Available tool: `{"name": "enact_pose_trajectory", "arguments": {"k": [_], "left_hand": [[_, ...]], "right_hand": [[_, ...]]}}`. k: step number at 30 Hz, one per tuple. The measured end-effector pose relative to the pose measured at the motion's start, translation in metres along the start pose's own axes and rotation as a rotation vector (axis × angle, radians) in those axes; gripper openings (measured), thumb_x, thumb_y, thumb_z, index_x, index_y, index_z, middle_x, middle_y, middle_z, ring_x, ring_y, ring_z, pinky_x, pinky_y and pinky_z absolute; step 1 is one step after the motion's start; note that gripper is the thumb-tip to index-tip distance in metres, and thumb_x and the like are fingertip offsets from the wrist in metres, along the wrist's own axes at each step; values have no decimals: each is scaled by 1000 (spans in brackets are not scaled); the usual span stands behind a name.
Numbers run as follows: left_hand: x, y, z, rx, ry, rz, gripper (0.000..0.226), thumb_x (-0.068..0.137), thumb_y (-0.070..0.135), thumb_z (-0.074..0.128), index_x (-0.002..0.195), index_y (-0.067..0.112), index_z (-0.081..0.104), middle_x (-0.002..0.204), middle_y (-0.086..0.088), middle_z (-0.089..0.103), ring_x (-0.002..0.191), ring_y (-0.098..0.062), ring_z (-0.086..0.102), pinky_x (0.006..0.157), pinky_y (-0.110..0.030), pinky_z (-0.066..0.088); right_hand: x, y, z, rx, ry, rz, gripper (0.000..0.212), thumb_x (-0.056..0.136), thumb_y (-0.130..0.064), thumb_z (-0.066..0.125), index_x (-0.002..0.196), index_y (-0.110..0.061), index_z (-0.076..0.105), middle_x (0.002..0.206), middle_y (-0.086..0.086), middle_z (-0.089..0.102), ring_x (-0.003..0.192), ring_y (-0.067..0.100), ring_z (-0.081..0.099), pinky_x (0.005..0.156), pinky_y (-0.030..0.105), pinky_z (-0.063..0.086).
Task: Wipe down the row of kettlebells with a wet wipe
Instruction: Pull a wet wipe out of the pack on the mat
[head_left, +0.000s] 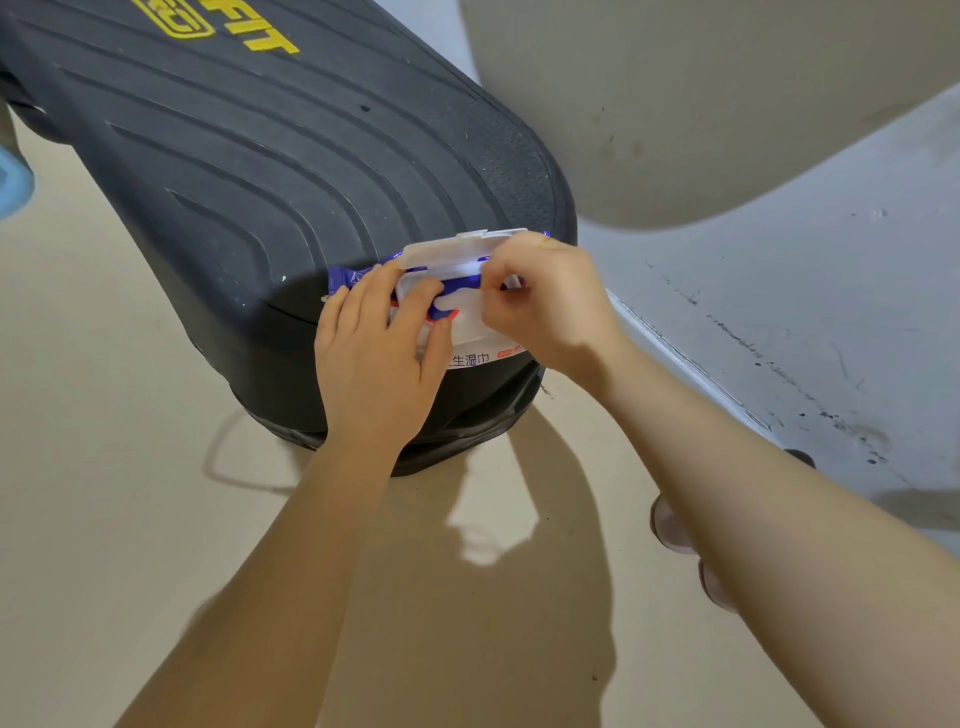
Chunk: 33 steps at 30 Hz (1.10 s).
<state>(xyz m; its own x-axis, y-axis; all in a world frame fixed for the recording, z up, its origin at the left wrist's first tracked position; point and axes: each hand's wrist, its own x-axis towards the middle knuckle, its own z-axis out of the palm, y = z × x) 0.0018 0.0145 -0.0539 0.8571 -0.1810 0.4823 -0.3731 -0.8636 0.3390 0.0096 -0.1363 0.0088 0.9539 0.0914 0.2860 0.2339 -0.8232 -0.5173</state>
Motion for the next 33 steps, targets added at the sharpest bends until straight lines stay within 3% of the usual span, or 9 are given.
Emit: {"name": "enact_pose_trajectory", "arguments": {"k": [4,9,14,18,22,24,26,30,33], "left_hand": [[-2,-2,0,81,-14,45,46,98,43,23,120,20,56,128,-12,59,113,-31,58,97,-43,41],[-4,-5,0,116,-39,103,35,98,40,26,129,32,41,136,-16,52,117,-35,55,94,-48,42],[-3,-3,-1,102,-93,19,38,98,42,27,124,30,51,134,-13,53,118,-33,54,95,-45,39],[-1,7,-1,112,-116,-49,38,95,40,36,126,20,47,144,-17,43,120,-35,52,94,-48,40],[9,20,-3,213,-103,-48,27,91,31,52,115,19,53,150,-13,33,114,-34,53,87,-47,43],[5,21,0,257,37,77,17,88,21,56,104,23,52,145,-6,37,116,-28,49,89,-43,36],[1,21,4,258,145,234,29,83,11,57,105,27,49,136,0,37,117,-24,41,91,-41,28],[-1,20,2,302,34,305,52,80,8,56,128,22,44,107,-1,61,98,-20,49,86,-36,28],[9,35,-9,288,-83,179,28,87,23,51,113,14,58,90,-5,71,89,-25,63,90,-36,34]], "right_hand": [[-10,4,-6,691,-12,493,26,79,-2,55,62,-21,60,74,4,62,70,15,56,63,24,46],[-12,-3,-10,758,-50,504,27,87,-1,51,67,-19,58,74,2,62,67,12,57,62,21,46],[-12,-10,-26,1037,162,644,18,90,-2,36,82,-12,49,74,10,58,70,20,58,70,28,48],[-20,-12,-38,966,411,727,24,93,-5,28,79,-15,44,71,1,52,59,7,53,58,21,47],[-22,-1,-55,847,673,774,18,89,-6,27,86,-10,44,73,4,49,55,12,45,51,22,39],[-25,-1,-59,779,666,813,20,92,-12,28,81,-19,43,81,5,50,67,16,47,60,26,39],[-28,1,-60,747,644,859,23,91,-12,27,75,-22,40,73,3,49,62,17,46,56,25,37],[-36,15,-63,643,561,959,16,77,-11,27,74,-15,42,69,5,46,61,21,44,56,25,34],[-56,22,-63,538,534,1004,19,74,-14,26,77,-12,44,78,10,51,68,23,47,60,27,36]]}}
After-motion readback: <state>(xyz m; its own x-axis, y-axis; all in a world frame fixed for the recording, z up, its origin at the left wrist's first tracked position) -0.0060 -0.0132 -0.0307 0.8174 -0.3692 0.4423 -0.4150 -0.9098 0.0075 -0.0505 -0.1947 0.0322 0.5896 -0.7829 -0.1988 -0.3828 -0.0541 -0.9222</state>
